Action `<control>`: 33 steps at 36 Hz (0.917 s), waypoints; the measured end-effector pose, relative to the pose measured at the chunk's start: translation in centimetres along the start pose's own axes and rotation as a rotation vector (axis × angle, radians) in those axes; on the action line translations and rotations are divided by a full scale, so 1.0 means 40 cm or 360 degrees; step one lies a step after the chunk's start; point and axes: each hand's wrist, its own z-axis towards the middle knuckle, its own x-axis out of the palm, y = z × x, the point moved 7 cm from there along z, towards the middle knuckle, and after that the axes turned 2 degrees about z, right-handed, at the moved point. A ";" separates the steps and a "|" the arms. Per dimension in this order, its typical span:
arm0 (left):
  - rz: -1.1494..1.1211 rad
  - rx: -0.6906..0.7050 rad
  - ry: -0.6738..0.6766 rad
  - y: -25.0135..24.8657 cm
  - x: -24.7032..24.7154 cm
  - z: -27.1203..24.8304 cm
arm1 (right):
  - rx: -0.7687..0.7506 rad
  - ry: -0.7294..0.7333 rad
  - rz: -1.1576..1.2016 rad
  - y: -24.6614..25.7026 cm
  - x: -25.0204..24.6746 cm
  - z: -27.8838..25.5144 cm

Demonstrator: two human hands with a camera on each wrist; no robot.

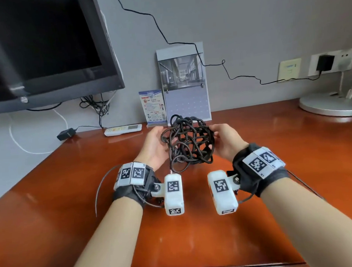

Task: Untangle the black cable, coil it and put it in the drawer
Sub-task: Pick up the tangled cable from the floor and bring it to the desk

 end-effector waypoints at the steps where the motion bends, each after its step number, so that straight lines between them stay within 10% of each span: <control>1: 0.0006 0.0019 0.0011 -0.001 -0.005 -0.003 | 0.0036 0.0020 0.0081 -0.012 0.003 0.011; 22: 0.0079 0.0084 0.0392 0.065 -0.060 0.033 | -0.0028 0.0087 -0.0247 -0.063 -0.069 0.098; 33: 0.0130 0.0156 0.0176 0.064 -0.109 0.019 | -0.0147 0.0089 -0.0412 -0.061 -0.056 0.094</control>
